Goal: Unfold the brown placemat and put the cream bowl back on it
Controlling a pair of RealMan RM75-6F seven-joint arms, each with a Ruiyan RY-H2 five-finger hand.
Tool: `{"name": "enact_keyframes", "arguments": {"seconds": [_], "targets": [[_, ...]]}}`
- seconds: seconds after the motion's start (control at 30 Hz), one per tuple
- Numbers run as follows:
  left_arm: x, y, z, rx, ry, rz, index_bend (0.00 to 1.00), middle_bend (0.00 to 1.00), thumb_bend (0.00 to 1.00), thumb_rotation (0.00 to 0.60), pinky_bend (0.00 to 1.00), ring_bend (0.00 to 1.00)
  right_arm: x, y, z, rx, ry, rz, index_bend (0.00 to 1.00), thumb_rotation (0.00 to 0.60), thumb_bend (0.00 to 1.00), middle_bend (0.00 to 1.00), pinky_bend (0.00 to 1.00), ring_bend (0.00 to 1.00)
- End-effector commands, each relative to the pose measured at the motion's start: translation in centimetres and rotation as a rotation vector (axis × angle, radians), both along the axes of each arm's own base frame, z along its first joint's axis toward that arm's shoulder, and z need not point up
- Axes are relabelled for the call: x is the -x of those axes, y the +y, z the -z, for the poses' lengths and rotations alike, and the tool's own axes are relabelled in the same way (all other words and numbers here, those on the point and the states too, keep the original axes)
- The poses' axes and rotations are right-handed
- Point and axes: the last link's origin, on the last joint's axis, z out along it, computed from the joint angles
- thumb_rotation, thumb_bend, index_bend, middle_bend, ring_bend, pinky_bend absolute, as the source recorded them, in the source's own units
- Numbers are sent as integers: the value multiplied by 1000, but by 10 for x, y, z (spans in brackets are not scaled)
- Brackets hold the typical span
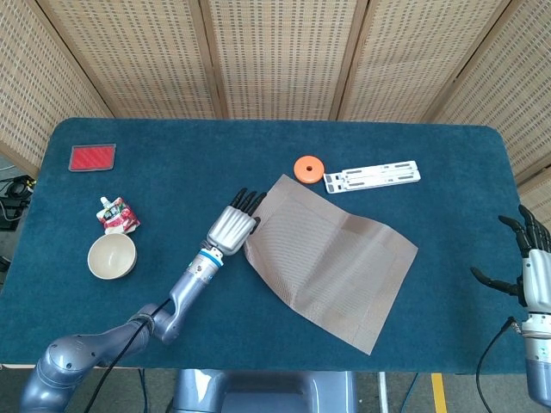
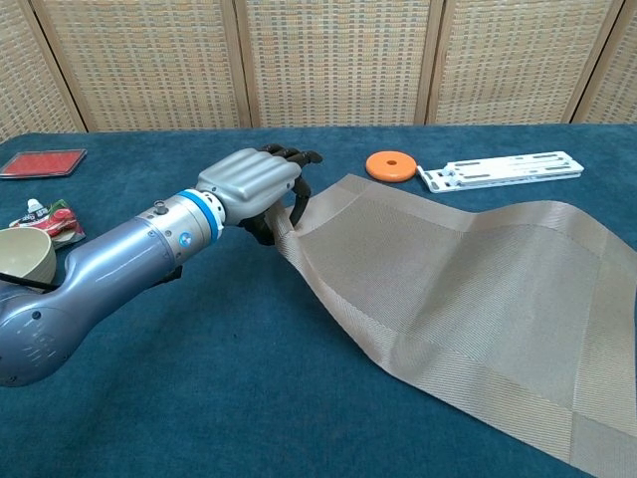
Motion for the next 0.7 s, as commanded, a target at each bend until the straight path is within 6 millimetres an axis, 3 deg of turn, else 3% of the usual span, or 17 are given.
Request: {"name": "enact_keyframes", "arguments": {"seconds": [0.03, 0.23, 0.43, 0.7], "targets": [[7, -2, -6, -12, -6, 4, 742, 0, 487, 600, 0, 0, -1, 1, 0, -1, 0, -4, 200, 600, 223, 0, 0, 0], [29, -12, -23, -40, -15, -1, 738, 0, 487, 600, 0, 0, -3, 2, 0, -3, 0, -13, 200, 600, 223, 0, 0, 0], [58, -36, -40, -39, -14, -24, 743, 0, 487, 600, 0, 0, -7, 4, 1, -4, 4, -27, 200, 600, 223, 0, 0, 0], [70, -75, -54, 1, 11, 27, 746, 0, 487, 600, 0, 0, -10, 5, 5, -15, 10, -35, 200, 600, 223, 0, 0, 0]]}}
